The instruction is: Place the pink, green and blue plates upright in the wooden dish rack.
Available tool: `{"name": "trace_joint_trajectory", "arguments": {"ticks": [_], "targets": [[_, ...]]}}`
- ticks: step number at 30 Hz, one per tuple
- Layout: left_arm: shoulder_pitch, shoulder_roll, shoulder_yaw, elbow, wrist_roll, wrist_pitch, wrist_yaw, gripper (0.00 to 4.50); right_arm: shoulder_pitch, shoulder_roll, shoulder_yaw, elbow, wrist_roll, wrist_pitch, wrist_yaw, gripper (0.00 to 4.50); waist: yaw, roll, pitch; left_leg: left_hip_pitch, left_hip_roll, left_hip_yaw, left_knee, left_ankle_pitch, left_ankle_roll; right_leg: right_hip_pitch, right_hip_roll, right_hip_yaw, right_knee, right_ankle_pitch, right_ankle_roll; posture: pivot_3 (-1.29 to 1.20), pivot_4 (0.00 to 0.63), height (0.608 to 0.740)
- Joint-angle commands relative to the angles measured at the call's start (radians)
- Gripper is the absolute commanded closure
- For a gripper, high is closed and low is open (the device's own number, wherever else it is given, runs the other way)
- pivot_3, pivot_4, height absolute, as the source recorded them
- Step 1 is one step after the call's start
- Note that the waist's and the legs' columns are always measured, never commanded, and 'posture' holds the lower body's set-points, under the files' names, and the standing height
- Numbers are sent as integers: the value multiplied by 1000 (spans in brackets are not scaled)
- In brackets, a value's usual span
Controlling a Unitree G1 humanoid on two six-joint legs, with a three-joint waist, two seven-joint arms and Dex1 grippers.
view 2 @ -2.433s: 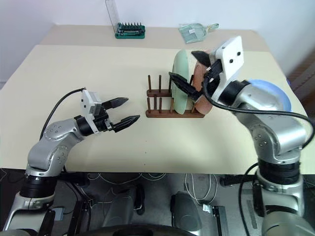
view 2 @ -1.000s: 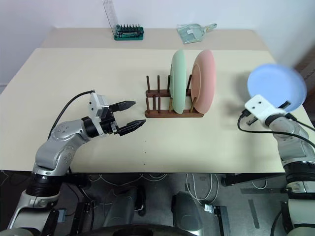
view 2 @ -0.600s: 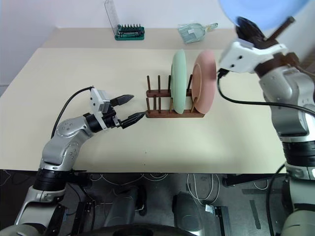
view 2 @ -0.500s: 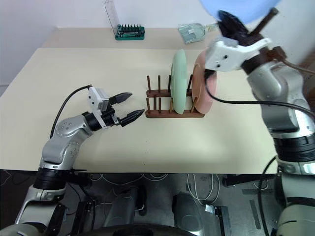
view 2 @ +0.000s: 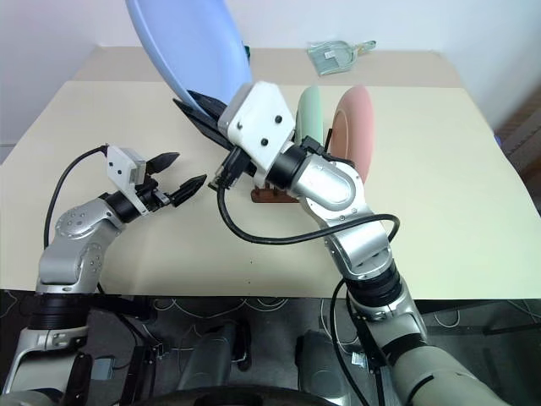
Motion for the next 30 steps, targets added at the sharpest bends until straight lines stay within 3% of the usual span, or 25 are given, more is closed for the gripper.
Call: {"name": "trace_joint_trajectory", "arguments": {"ticks": [1,10,22,30], "targets": [[4,14,25,-45,-9,-11,0,102,30,81,-89,-33,154,118,-70,4490,-1,0,0,0,0,0,0,0,0,0,0,0,0,0,0,0,150,732],[1,19,18,-63,-15,14,-6,102,54,161,-264,17,328,270,-224,4490,-4,0,0,0,0,0,-1,0,0,-2,0,0,1,0,0,0,150,732],[11,28,2,-90,-40,49,-51,102,75,143,-238,-7,374,306,-230,4490,-5,0,0,-1,0,0,-2,0,0,-3,0,0,1,0,0,0,150,732],[33,31,0,-118,-47,70,-71,102,80,144,-303,30,443,357,-294,4490,-5,0,0,-1,0,0,-2,0,0,-3,0,1,1,0,0,0,150,732]]}}
